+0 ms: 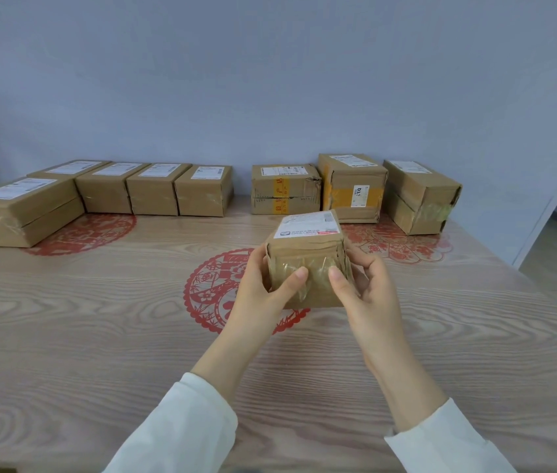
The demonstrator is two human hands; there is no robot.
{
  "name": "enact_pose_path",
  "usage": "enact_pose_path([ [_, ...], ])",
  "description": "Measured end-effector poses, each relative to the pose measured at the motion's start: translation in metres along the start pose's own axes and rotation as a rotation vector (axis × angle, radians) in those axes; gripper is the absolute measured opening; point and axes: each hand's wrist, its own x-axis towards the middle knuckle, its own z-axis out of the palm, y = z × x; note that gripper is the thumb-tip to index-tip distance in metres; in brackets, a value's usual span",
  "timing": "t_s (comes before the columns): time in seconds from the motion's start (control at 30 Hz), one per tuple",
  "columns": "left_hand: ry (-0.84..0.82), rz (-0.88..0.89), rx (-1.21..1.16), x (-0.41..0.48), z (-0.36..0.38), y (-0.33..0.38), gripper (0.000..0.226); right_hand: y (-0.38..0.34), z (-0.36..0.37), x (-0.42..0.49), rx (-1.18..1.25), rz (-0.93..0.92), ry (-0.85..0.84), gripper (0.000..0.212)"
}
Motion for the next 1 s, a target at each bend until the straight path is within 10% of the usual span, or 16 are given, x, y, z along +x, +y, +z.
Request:
enact_pose_path([
  [0.6, -0.072, 0.132, 0.185, 0.006, -0.004, -0.008, 0.075, 0.002, -0.007, -0.001, -0.136, 0.002, -0.003, 0.034],
  [0.87, -0.150, 0.079, 0.065, 0.003, 0.001, -0.024, 0.131, -0.002, -0.006, 0.005, 0.378, 0.363, 0.179, 0.032],
  [1.0, -0.159, 0.073, 0.102, 0.006, 0.000, -0.028, 0.117, -0.006, -0.005, -0.002, 0.259, 0.349, 0.023, 0.058],
])
